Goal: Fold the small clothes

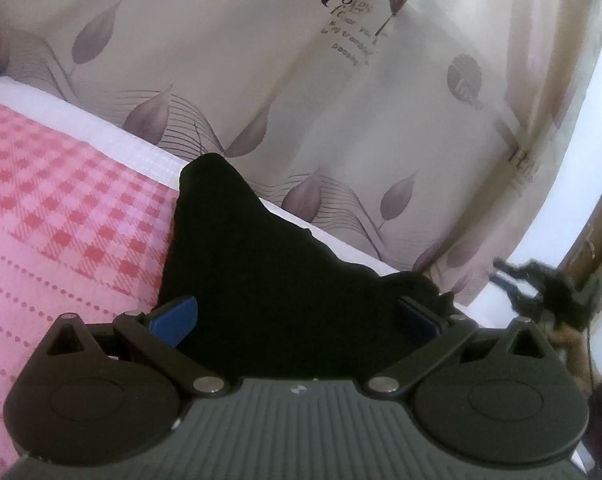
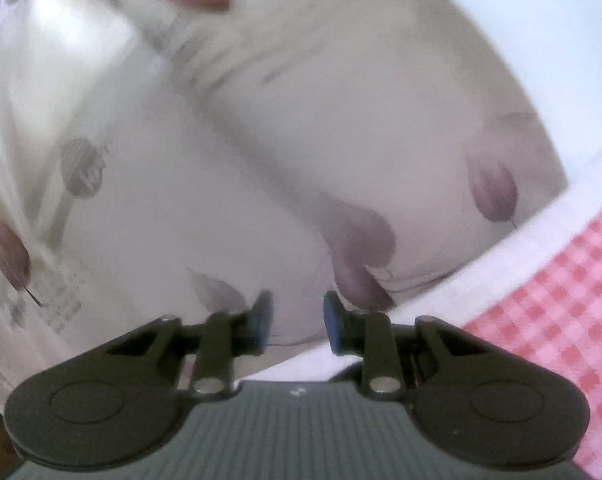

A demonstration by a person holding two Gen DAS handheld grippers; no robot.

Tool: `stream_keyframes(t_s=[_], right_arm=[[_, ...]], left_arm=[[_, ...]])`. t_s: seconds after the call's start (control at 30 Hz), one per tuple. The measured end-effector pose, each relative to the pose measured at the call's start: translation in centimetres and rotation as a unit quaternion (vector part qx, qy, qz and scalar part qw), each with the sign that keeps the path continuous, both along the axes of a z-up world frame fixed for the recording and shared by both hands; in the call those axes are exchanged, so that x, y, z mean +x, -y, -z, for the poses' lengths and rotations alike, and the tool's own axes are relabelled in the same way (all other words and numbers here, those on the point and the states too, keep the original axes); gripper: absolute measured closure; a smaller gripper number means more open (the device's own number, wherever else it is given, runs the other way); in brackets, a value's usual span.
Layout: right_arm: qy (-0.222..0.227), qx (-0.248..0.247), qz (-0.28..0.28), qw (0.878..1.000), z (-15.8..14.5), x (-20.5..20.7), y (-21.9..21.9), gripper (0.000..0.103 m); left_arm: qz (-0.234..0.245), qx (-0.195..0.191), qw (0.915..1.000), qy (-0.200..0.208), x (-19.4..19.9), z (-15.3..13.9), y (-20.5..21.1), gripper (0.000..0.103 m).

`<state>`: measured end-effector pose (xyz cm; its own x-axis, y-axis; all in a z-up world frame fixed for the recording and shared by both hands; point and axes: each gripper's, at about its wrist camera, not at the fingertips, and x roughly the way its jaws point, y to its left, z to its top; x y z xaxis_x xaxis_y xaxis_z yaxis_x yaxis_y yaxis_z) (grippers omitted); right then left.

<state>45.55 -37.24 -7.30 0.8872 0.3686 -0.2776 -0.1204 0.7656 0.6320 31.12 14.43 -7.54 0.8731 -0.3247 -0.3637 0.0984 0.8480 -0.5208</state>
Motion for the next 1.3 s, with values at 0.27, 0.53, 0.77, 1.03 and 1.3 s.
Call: stream_keyframes(t_s=[0.27, 0.53, 0.77, 1.03, 1.3], right_arm=[[-0.066, -0.075, -0.055, 0.994, 3.7, -11.1, 1.5, 0.075], [-0.062, -0.150, -0.085, 0.983, 4.5, -14.8, -2.4, 0.091], [-0.084, -0.154, -0.099, 0.979, 5.0, -17.5, -0.1, 0.095], [-0.086, -0.106, -0.083, 0.987, 4.3, -17.0, 1.4, 0.092], [0.011, -0.205, -0.059, 0.977, 0.7, -16.9, -4.6, 0.092]], left_arm=[[-0.027, -0.022, 0.9994, -0.002, -2.0, -1.1, -1.5, 0.000], [-0.053, -0.018, 0.9979, -0.033, -4.5, -1.0, -3.1, 0.000], [-0.058, -0.008, 0.9975, -0.041, -6.4, -1.1, -4.1, 0.000], [-0.040, 0.030, 0.9980, -0.039, -6.1, -1.4, -3.1, 0.000], [0.008, 0.096, 0.9942, -0.049, -4.7, -1.8, -1.0, 0.000]])
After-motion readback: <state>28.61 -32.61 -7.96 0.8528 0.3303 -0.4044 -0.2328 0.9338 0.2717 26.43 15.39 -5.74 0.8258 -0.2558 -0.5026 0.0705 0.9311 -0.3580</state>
